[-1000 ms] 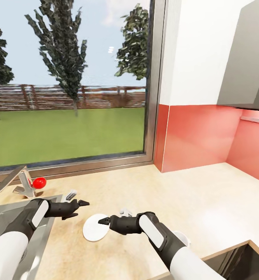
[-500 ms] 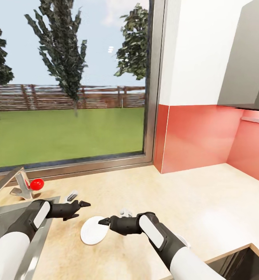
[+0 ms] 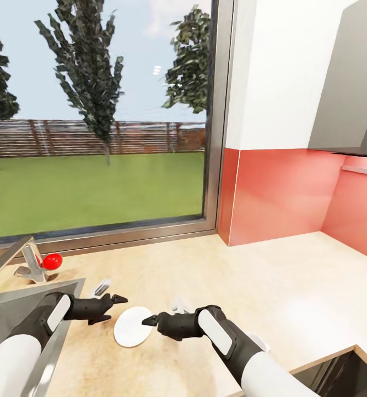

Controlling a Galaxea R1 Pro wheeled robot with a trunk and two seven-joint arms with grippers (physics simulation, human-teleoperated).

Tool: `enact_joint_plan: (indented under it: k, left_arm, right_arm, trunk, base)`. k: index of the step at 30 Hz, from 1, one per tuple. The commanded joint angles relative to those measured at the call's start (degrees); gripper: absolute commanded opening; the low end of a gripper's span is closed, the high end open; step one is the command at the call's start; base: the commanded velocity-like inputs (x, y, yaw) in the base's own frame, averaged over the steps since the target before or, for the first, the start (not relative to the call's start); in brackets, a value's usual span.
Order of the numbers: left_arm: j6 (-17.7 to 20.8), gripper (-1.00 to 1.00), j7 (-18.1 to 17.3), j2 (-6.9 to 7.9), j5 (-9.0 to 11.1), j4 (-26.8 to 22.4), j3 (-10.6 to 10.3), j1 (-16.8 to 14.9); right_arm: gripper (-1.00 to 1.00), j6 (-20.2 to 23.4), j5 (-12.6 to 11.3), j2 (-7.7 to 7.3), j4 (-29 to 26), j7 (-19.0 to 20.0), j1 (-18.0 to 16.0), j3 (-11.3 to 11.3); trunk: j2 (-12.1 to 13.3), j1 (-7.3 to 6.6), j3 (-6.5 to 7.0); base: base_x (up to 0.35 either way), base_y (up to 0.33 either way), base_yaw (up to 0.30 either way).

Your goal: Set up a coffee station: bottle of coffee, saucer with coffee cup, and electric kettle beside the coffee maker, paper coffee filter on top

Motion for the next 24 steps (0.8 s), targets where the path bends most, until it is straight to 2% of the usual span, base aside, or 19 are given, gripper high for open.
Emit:
enact_joint_plan:
  k: [1, 14, 24]
  left_arm:
    - [0.26, 1.0, -0.33, -0.02, -0.27, 0.0, 0.25, -0.01]
    - [0.37, 1.0, -0.56, -0.33, -0.13, 1.01, 0.25, 0.01]
    - [0.39, 1.0, -2.37, -1.09, -0.21, 2.11, 0.25, 0.01]
  right_arm:
    - [1.0, 0.11, 0.28, 0.0, 0.05, 0.3, -0.03, 0.03]
    - [1.0, 0.11, 0.25, 0.0, 0.15, 0.3, -0.03, 0.12]
    - [1.0, 0.11, 0.25, 0.0, 0.17, 0.3, -0.03, 0.13]
  trunk:
    - [-0.04, 0.02, -0.03]
    - [-0.04, 0.02, -0.03]
    - [-0.04, 0.02, -0.03]
  base:
    - [0.0, 0.0, 0.0]
    - [0.0, 0.0, 0.0]
    - [0.0, 0.0, 0.0]
